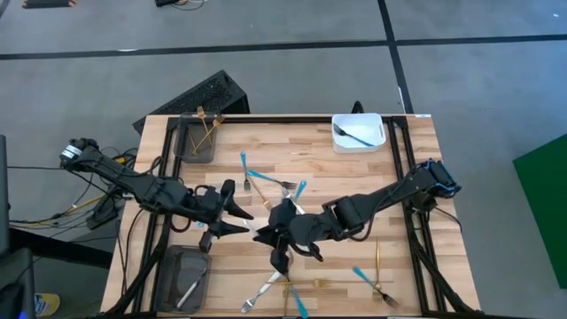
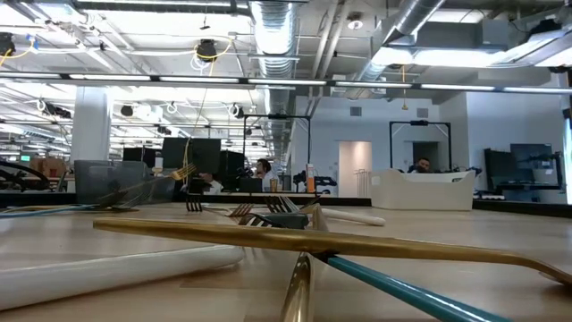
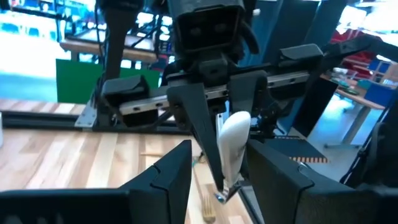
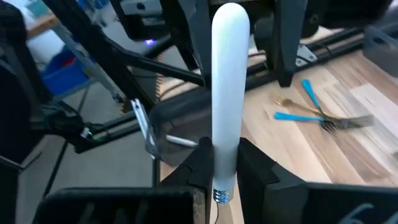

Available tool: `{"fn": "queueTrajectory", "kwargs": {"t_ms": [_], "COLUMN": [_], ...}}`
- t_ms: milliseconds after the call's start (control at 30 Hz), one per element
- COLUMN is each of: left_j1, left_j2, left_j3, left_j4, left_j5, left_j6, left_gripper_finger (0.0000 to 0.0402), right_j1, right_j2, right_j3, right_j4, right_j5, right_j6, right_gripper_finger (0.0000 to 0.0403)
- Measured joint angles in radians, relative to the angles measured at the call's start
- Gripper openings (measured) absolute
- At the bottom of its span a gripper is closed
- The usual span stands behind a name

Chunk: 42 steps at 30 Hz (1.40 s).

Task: Sort silverware by color (type)
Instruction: Put the white fork into the bottom black bin

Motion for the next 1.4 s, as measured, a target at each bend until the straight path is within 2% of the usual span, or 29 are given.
{"fn": "queueTrajectory", "kwargs": {"t_ms": [133,233,500,633,733,833,967,1033,1133,1233,1400], "left_j1": [0.002,0.001,0.018,0.027,0.028,0.031,0.025,0.026,0.026,0.021,-0.012], "left_j2": [0.0,0.0,-0.001,-0.002,-0.005,-0.026,-0.063,-0.079,-0.106,-0.139,-0.197], "left_j3": [0.0,0.0,0.0,0.0,0.0,0.018,0.068,0.084,0.092,0.093,0.093], "left_j4": [0.045,0.067,0.081,0.083,0.056,-0.072,-0.374,-0.49,-0.619,-0.719,-0.849], "left_j5": [0.047,0.085,0.169,0.17,0.153,0.116,0.119,0.117,0.111,0.167,0.208], "left_j6": [0.023,0.05,0.08,0.013,-0.031,-0.104,-0.188,-0.223,-0.289,-0.366,-0.478], "left_gripper_finger": [0.0134,0.0117,0.0017,0.0015,0.0015,0.0014,0.0014,0.0013,0.0013,0.0013,0.0013], "right_j1": [0.0,0.0,0.002,-0.001,-0.007,-0.011,-0.013,-0.014,-0.013,-0.01,-0.001], "right_j2": [0.0,0.0,0.0,0.0,0.0,0.0,0.0,0.0,0.0,0.0,0.0], "right_j3": [0.0,0.0,0.0,0.0,0.0,0.0,0.0,0.0,0.0,0.0,0.0], "right_j4": [0.016,0.018,0.046,0.057,0.041,-0.034,-0.125,-0.165,-0.18,-0.182,-0.185], "right_j5": [-0.002,-0.007,-0.01,-0.001,0.046,0.125,0.163,0.133,-0.001,-0.117,-0.154], "right_j6": [0.0,-0.002,0.009,0.014,0.069,0.171,0.286,0.336,0.354,0.352,0.344], "right_gripper_finger": [0.0062,0.0063,0.007,0.0084,0.0097,0.0107,0.0116,0.0118,0.012,0.012,0.012]}}
